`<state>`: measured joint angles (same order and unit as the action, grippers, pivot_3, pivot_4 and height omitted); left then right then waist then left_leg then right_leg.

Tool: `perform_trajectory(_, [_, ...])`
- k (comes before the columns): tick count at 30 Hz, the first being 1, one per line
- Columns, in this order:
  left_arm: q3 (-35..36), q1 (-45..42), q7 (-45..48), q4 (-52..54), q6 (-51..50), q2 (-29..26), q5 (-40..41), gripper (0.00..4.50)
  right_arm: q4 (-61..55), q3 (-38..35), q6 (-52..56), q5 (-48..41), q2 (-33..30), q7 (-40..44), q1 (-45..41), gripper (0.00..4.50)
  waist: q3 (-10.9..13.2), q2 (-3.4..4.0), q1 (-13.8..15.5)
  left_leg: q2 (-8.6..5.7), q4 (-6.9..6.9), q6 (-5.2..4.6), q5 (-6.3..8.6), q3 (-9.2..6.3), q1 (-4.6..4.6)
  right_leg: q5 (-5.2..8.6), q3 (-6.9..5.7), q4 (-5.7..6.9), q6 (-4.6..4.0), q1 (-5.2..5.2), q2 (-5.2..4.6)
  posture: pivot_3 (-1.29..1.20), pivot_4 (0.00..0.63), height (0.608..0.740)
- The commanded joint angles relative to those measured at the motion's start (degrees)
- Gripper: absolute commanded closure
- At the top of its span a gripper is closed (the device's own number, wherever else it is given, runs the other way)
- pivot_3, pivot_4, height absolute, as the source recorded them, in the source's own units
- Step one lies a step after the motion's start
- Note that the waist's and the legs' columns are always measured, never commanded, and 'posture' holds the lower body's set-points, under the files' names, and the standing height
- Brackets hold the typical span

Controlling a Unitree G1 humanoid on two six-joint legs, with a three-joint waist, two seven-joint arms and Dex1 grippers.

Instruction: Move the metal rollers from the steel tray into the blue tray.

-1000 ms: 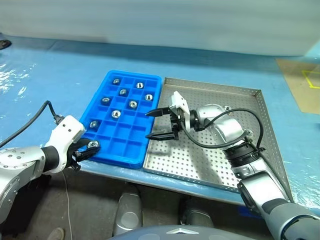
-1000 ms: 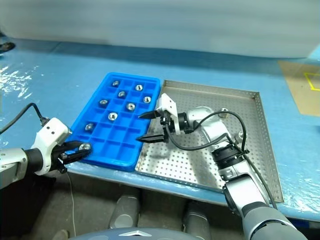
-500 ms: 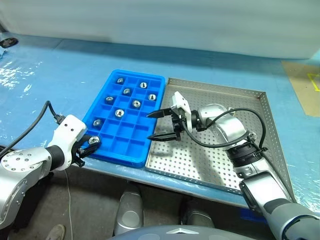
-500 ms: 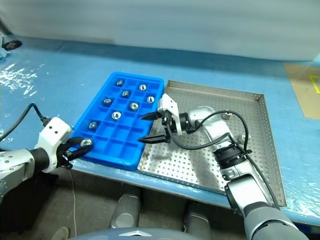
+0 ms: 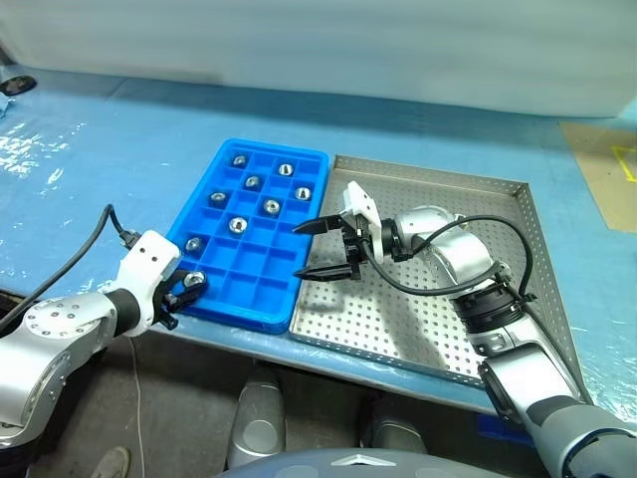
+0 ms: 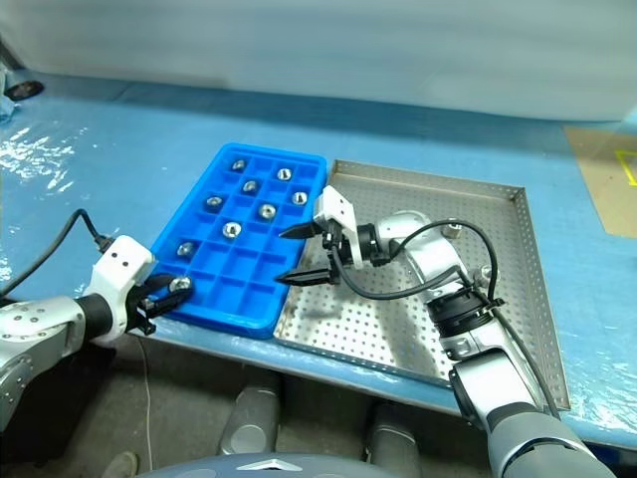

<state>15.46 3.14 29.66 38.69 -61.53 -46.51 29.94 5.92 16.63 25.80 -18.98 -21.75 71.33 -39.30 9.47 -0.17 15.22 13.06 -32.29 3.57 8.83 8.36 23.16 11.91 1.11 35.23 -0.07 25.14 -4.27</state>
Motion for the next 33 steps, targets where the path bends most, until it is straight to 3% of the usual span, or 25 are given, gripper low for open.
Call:
perform_trajectory(1, [-1.6, 0.3, -0.2, -0.8, 1.0, 0.1, -1.0, 2.75, -2.8, -1.1, 0.2, -1.3, -0.2, -0.1, 0.2, 0.0, 0.0, 0.0, 0.0, 0.0, -0.01, 0.0, 0.0, 0.0, -0.01, 0.0, 0.01, 0.04, 0.0, 0.0, 0.0, 0.48, 0.15, 0.74])
perform_trajectory(14, [-2.6, 0.4, 1.0, -2.2, 0.8, -1.7, -1.1, 2.75, -3.8, -1.5, 0.6, -1.7, -0.4, -1.2, 0.9, 0.0, 0.0, 0.05, -0.1, -0.03, -0.04, 0.02, -0.02, 0.0, -0.1, 0.01, 0.11, 0.21, 0.0, 0.02, 0.0, 0.47, 0.15, 0.74])
perform_trajectory(22, [-2.7, -0.2, 1.1, -2.8, 0.2, -1.8, -0.8, 0.13, -4.1, -1.5, 0.8, -1.8, -0.3, -1.8, 1.1, 0.0, 0.0, 0.07, -0.1, -0.07, -0.05, 0.02, -0.01, 0.01, -0.09, 0.01, 0.19, 0.19, 0.0, 0.02, -0.01, 0.47, 0.15, 0.74])
perform_trajectory(33, [-3.3, -6.8, 0.5, -4.4, 0.3, 3.1, 2.2, 0.03, -4.5, -1.8, 0.7, -2.0, -0.3, -3.0, 1.4, 0.0, 0.0, 0.07, -0.1, -0.04, -0.15, 0.04, -0.03, 0.0, -0.04, 0.01, 0.21, 0.32, 0.0, 0.06, -0.01, 0.43, 0.15, 0.74])
